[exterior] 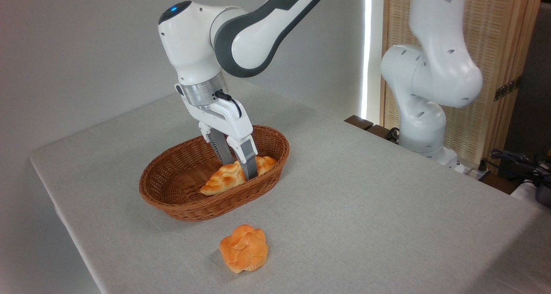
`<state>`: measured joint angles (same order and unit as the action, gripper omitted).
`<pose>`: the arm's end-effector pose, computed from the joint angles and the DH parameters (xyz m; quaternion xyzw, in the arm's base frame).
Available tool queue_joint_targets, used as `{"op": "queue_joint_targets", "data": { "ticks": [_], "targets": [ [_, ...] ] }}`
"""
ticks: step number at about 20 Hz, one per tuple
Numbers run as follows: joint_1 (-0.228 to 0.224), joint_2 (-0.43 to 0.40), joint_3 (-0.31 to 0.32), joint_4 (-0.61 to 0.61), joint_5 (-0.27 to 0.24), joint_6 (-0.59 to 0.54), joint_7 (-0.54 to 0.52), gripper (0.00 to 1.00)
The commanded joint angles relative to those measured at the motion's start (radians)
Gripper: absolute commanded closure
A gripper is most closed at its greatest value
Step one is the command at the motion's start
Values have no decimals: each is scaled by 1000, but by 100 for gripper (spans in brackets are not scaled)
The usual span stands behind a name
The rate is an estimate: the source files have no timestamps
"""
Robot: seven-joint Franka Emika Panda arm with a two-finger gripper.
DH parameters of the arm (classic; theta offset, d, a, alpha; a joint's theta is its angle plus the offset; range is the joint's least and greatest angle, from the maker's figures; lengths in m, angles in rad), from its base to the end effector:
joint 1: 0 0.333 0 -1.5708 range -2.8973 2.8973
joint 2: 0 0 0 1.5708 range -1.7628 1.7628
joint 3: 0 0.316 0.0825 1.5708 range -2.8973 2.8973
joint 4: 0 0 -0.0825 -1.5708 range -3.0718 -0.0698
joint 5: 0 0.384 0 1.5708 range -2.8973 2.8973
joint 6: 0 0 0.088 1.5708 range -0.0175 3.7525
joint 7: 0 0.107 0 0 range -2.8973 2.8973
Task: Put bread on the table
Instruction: 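Close the gripper on the braided loaf and lift it from the basket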
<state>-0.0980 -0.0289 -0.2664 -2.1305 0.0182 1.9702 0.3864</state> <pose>0.4857 -0.1846 0.4099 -0.9269 0.3693 0.0663 0.0112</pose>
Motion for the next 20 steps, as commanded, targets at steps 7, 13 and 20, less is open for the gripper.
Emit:
{"op": "queue_joint_targets", "data": {
  "ticks": [7, 13, 20],
  "targets": [
    [-6, 1, 0, -14, 5, 21, -6, 65],
    [-5, 0, 0, -6, 12, 3, 5, 65],
    [4, -5, 19, 102, 11, -128, 80, 64]
  ]
}}
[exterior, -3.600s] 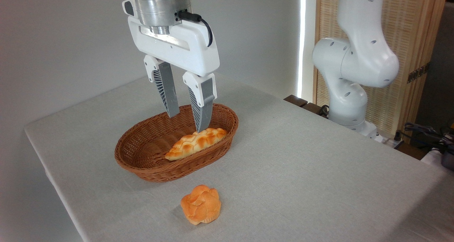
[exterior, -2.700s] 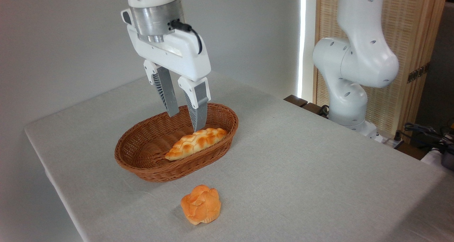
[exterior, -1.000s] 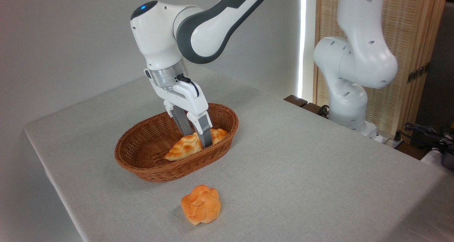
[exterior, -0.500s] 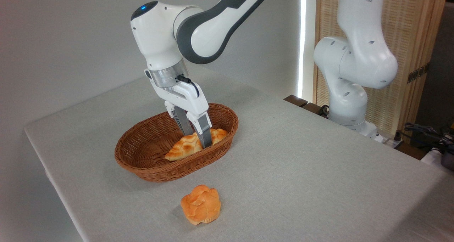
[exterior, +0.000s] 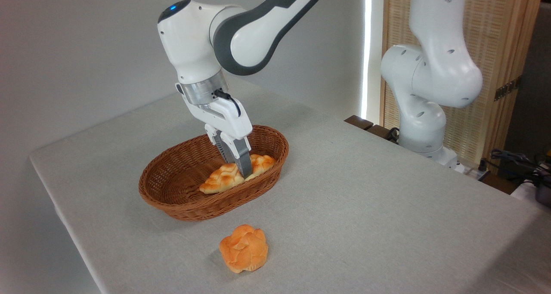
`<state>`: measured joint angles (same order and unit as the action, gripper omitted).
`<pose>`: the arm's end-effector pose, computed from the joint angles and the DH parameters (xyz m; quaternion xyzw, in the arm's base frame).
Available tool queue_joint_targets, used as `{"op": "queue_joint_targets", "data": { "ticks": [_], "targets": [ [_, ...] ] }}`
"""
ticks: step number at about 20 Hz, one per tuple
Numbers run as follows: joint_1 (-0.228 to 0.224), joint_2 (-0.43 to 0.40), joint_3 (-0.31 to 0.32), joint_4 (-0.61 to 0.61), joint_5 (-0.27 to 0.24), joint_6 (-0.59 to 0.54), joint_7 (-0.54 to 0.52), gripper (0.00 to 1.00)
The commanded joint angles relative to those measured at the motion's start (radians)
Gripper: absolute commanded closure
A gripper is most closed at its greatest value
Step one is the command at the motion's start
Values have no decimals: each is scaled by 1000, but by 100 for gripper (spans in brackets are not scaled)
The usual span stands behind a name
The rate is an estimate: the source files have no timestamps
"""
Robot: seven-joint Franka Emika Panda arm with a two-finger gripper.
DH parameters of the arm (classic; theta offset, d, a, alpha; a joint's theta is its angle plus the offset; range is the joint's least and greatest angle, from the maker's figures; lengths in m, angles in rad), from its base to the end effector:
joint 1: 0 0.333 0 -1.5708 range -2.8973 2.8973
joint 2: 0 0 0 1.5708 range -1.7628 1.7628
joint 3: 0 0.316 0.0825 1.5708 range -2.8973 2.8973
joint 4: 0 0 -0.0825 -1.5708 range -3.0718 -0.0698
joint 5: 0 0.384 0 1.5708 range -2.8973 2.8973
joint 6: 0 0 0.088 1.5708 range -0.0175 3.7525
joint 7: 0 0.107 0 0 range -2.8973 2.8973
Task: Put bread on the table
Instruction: 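Close the gripper on the braided loaf and lift it from the basket, then carry the braided loaf out of the basket and lower it onto the table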
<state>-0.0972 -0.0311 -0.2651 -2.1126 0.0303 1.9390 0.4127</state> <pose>0.4867 -0.1829 0.4168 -0.9210 0.3825 0.0722 0.0160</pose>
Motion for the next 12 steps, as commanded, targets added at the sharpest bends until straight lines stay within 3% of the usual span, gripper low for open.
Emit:
{"op": "queue_joint_targets", "data": {
  "ticks": [1, 7, 11, 12],
  "targets": [
    [4, -3, 39, 120, -1, -124, 67, 64],
    [4, -4, 148, 269, -61, -170, 86, 62],
    [5, -39, 220, 263, -38, -331, 243, 62],
    [5, -52, 252, 254, -6, -360, 280, 62]
  ]
}}
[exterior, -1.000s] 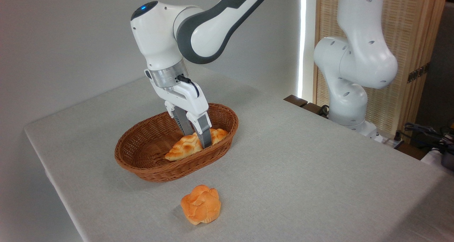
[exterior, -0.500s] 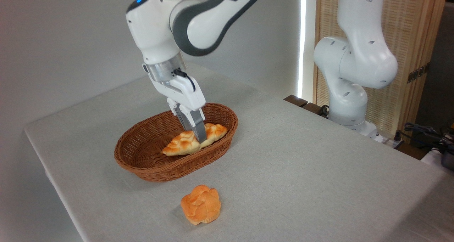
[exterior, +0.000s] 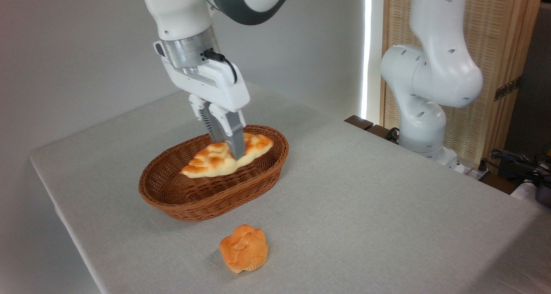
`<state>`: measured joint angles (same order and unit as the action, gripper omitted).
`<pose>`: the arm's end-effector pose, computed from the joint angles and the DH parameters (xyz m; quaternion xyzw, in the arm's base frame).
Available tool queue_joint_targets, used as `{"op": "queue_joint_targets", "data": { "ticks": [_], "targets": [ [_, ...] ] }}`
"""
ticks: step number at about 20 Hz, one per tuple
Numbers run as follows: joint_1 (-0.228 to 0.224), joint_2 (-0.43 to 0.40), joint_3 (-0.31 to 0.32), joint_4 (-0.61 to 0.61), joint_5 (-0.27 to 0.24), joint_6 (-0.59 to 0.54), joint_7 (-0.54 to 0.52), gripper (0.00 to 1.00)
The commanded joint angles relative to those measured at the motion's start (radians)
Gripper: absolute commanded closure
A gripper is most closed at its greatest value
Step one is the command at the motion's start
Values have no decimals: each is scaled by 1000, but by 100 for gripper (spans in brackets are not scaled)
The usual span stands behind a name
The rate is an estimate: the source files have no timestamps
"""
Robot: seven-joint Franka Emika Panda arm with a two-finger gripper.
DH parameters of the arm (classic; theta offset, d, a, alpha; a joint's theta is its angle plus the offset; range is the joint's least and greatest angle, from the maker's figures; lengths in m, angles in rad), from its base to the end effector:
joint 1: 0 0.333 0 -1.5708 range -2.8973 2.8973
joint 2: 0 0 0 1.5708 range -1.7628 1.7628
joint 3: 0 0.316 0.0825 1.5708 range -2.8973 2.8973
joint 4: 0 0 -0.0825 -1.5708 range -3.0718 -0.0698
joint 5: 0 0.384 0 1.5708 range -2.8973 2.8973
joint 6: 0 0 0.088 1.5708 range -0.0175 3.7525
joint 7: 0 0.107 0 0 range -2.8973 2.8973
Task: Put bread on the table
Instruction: 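Carry the braided loaf out of the basket and lower it onto the table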
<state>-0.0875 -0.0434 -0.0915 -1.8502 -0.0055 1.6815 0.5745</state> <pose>0.5266 -0.0965 0.5255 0.9283 -0.3666 -0.0613 0.0130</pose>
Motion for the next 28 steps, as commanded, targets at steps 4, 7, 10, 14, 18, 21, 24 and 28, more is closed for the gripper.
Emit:
{"op": "queue_joint_targets", "data": {
  "ticks": [4, 7, 10, 14, 18, 21, 24, 28],
  "targets": [
    [-4, -56, 163, -107, 142, -60, 188, 60],
    [-4, -47, 210, -208, 196, 7, 194, 59],
    [-4, -44, 217, -296, 229, 70, 185, 52],
    [-4, -36, 254, -294, 229, 87, 185, 0],
    [-4, -38, 254, -290, 225, 87, 180, 0],
    [-4, -36, 254, -284, 222, 84, 167, 0],
    [-4, -38, 254, -268, 219, 84, 162, 0],
    [-4, -38, 253, -227, 217, 75, 133, 0]
  ]
}}
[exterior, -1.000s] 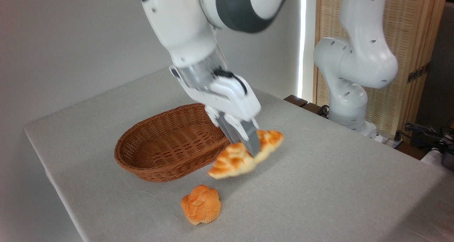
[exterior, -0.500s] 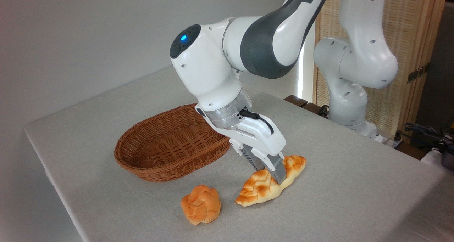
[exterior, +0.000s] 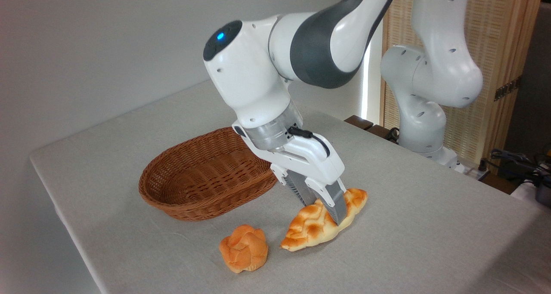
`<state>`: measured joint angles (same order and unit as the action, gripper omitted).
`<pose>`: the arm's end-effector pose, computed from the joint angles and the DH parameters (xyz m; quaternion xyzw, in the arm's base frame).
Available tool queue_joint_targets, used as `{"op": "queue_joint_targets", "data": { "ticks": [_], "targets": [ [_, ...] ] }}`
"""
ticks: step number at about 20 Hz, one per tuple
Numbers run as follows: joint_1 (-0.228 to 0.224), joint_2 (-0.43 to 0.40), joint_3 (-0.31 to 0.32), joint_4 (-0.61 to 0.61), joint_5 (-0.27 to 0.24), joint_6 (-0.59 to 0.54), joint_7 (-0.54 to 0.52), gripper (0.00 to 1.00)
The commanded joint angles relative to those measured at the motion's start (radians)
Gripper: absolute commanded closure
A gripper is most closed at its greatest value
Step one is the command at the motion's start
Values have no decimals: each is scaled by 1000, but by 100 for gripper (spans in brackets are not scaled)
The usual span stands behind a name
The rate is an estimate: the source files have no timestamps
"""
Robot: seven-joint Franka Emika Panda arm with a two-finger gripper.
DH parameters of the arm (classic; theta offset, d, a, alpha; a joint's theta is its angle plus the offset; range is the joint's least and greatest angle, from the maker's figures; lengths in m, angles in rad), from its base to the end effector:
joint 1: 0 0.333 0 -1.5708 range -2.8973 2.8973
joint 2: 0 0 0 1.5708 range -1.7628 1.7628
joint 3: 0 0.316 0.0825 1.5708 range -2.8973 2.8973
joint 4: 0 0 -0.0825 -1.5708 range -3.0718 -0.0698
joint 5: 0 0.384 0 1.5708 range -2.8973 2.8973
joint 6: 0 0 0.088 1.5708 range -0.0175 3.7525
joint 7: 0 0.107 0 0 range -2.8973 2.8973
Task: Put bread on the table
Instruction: 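Open the gripper to release the loaf and raise it away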
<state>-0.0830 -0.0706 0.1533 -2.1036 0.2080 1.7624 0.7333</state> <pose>0.4951 0.0540 0.4311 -0.9211 0.3533 0.1600 0.0331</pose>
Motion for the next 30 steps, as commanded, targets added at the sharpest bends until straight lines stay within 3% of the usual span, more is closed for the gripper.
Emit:
{"op": "queue_joint_targets", "data": {
  "ticks": [1, 9, 12, 15, 18, 20, 21, 22, 28, 30],
  "targets": [
    [-9, -11, 6, 27, 4, -6, -26, 0],
    [-9, -11, 5, 36, 4, -14, -28, 0],
    [-9, -17, -6, 108, -11, -49, -14, 0],
    [-6, -15, -61, 253, -93, -89, -9, 0],
    [6, -9, -63, 356, -211, -89, 21, 0],
    [81, -3, -128, 401, -295, -90, 51, 0],
    [127, 0, -179, 421, -298, -92, 48, 0],
    [146, 2, -216, 431, -297, -95, 41, 0],
    [147, 15, -238, 439, -289, -107, 20, 0],
    [141, 14, -238, 438, -247, -119, 20, 0]
  ]
}}
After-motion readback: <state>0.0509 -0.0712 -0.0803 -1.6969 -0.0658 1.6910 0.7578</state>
